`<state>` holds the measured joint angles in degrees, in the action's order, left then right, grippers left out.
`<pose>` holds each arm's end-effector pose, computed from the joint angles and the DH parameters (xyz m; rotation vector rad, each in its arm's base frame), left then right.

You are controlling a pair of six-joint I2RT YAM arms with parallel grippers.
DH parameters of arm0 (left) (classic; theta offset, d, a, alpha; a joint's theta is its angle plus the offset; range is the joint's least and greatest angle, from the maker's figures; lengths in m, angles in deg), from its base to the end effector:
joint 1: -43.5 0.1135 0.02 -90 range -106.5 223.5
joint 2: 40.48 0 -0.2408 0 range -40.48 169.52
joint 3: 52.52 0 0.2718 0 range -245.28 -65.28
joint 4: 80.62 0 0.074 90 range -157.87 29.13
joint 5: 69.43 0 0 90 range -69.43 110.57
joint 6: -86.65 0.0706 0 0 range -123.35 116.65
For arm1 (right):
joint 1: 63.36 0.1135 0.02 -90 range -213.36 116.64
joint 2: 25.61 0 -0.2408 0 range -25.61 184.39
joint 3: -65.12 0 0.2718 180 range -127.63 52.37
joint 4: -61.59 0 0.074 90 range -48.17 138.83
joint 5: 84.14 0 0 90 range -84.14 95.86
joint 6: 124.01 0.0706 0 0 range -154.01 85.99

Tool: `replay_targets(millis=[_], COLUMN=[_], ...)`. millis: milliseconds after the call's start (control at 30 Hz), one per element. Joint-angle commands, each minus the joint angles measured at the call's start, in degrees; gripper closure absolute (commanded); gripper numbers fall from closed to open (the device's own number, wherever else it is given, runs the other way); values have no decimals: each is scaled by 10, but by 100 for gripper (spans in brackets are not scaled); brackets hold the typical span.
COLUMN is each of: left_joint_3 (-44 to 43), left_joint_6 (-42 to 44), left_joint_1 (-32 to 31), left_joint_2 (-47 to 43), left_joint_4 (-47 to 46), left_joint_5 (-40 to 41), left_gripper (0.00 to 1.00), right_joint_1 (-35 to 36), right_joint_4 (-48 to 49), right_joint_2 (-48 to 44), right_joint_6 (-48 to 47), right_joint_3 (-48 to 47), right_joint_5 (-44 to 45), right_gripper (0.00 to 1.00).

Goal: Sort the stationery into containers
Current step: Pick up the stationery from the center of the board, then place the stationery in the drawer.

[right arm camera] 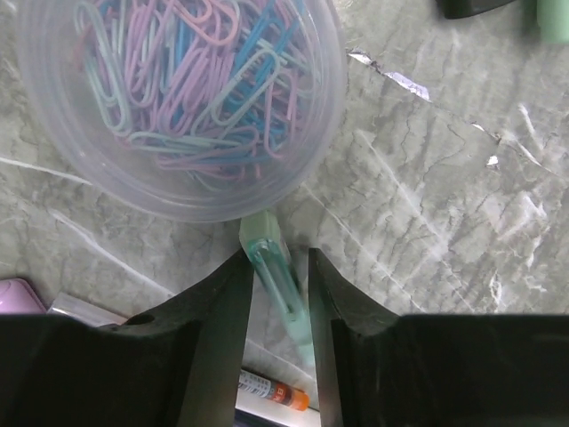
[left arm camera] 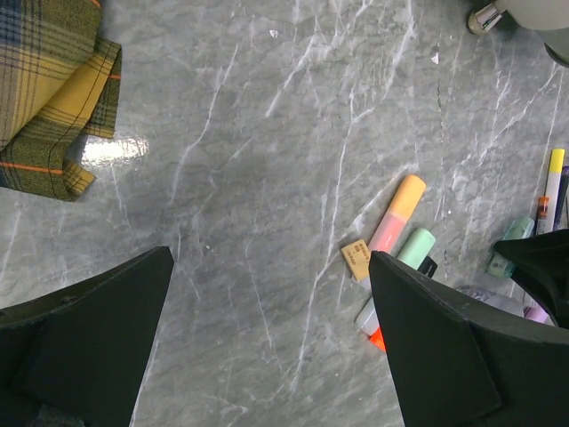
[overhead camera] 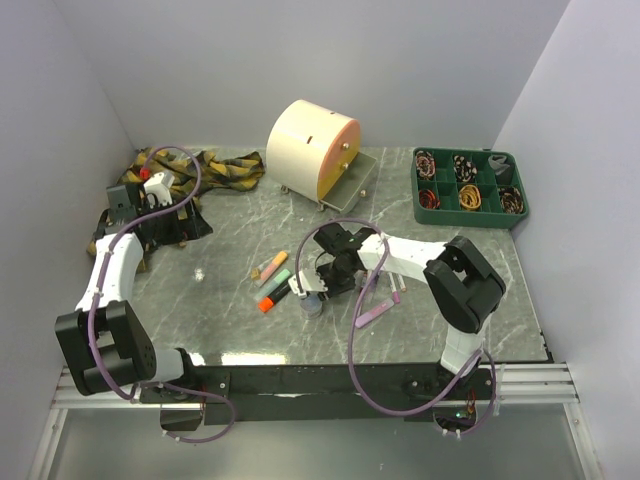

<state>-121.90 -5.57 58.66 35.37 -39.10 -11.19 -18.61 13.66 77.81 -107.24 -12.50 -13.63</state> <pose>0.3195 0.0481 0.2168 -0.0993 2.3138 -0.5512 0.2391 0.2702 0.0945 -2.4025 1.3650 0.3627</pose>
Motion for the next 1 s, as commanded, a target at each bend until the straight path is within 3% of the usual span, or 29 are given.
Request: replay_targets(millis=[0,33,100,200,400,567,667,800,967], left_joint_3=[-26,-26,-26,-30,-45,-56,-64,-75,-91], left_joint_6=[4,4,4,5,9,-3,-9,-4,3], left_joint_1=[-2,-2,-2,-2,-2,-2,-1,-2,-2], left_joint_2=[4,5,5,7,7,19,27,32,39], left_joint_4=[-4,-4,-4,-4,-3,-21,-24,-14,-11], left_joint_5=[-14,-13,-12,-10,-19,-28,-32,-33,-27], left_gripper=[1,1,0,1,0,1,1,1,1], right_joint_1=[4,4,2,-10,-31,-84,-148,-225,-302], right_joint_4=[14,17,9,-11,-62,-68,-11,1,86], right_joint_2=[13,15,25,15,-99,-107,-63,13,42], right_joint_6=[4,6,18,34,65,124,240,479,721], right_joint_3=[3,1,-17,-37,-98,-188,-258,-392,-387], right_joint_5=[23,24,16,6,-10,-24,-34,-75,-97], right_gripper=[61,61,82,90,94,96,100,100,100])
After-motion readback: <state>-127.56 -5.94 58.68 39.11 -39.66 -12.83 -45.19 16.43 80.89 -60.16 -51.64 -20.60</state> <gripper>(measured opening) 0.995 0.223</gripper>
